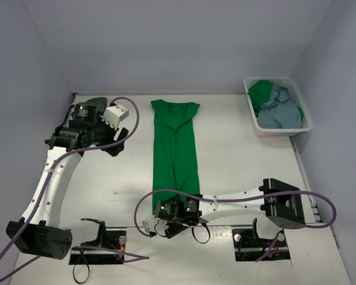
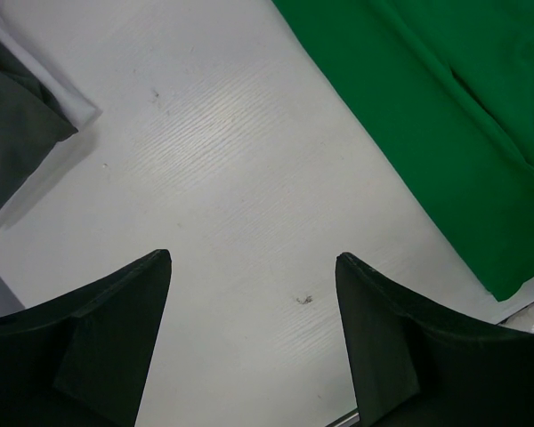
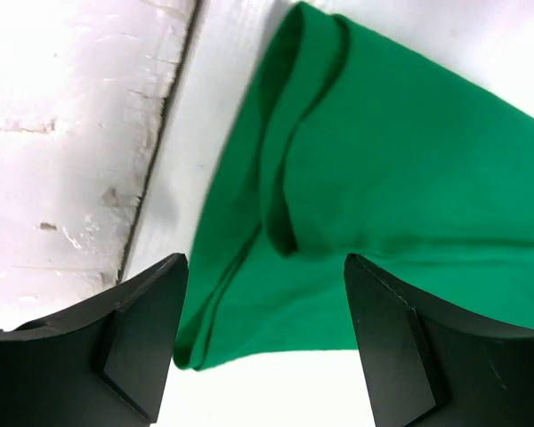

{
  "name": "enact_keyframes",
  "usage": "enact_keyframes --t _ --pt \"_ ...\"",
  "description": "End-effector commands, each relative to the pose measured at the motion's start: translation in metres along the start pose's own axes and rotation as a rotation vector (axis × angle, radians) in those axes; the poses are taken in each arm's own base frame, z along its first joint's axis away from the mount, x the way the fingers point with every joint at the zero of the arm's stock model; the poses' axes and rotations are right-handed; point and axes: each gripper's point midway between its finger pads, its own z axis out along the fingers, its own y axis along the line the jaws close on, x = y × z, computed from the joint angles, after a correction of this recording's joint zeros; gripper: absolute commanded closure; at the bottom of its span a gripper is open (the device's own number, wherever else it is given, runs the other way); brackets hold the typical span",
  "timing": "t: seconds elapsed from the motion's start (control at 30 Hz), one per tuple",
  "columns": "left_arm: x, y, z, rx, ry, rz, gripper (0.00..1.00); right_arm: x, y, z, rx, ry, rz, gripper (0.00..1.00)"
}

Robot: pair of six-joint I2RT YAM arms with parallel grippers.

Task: Fold and stack the t-shirts
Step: Grab the bottom of the folded rectangular tshirt with right arm

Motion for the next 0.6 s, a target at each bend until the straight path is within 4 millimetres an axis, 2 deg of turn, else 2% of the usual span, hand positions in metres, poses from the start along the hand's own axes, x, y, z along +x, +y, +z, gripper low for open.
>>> enact_keyframes --t 0.0,0.2,0.57 --pt "-0.022 0.003 -0.011 -0.01 -0.091 0.0 0.31 -0.014 0.0 0.003 -0.019 -0.037 0.004 0.32" --pt "-0.024 0.004 -0.007 0.014 -0.102 -0.027 0.31 -0.017 0.009 0.012 -0.061 -0.05 0.004 0.32" --pt "-0.029 0.003 0.0 0.049 -0.1 -0.052 0.31 -0.005 0.023 0.033 -0.134 -0.041 0.008 0.37"
